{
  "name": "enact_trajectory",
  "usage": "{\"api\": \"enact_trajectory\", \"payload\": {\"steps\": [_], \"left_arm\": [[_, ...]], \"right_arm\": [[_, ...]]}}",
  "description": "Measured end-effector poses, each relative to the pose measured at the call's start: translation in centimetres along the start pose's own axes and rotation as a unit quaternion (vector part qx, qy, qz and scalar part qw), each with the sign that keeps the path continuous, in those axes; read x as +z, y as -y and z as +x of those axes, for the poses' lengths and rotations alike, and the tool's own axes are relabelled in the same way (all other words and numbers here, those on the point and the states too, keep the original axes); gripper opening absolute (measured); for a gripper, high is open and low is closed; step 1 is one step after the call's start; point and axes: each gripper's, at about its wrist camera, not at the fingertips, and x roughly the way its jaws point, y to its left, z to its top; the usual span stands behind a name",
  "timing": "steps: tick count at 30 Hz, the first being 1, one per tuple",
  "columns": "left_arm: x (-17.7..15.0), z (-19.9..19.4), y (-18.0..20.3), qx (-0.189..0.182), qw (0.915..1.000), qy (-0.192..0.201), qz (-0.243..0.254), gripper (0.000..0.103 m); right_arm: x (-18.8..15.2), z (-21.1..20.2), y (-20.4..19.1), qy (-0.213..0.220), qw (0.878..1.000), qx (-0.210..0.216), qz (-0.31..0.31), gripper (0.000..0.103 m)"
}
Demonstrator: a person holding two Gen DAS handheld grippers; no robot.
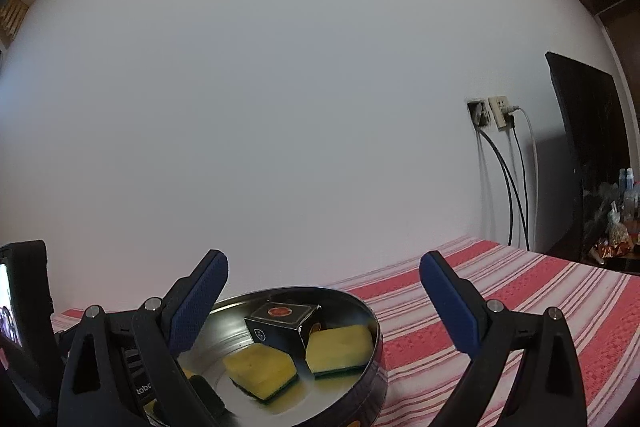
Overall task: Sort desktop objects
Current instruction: 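Withdraw both open tools from the tin bowl back toward the remaining items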
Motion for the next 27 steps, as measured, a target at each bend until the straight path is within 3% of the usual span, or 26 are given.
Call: {"api": "enact_trajectory", "payload": {"steps": [11,16,20,27], "left_arm": [[-0.5,-0.3,-0.6,-0.016,0.9995,-0.026,0.008,0.102],[-0.8,-0.9,-2.0,-0.003,0.9994,-0.034,0.005,0.102],[-1.0,-1.2,-3.3,0.003,0.9990,-0.045,0.008,0.102],[-1.4,-1.7,-5.9,0.029,0.9983,-0.049,0.007,0.102]], "right_arm": [[-0.3,-1.0,0.0,0.007,1.000,-0.009,0.010,0.099],[-0.8,-1.4,-0.4,-0.010,1.000,-0.001,0.013,0.099],[-1.5,-1.5,-1.3,-0.034,0.999,0.024,0.024,0.099],[-2.4,-3.0,-3.7,-0.035,0.997,0.058,0.026,0.099]]}}
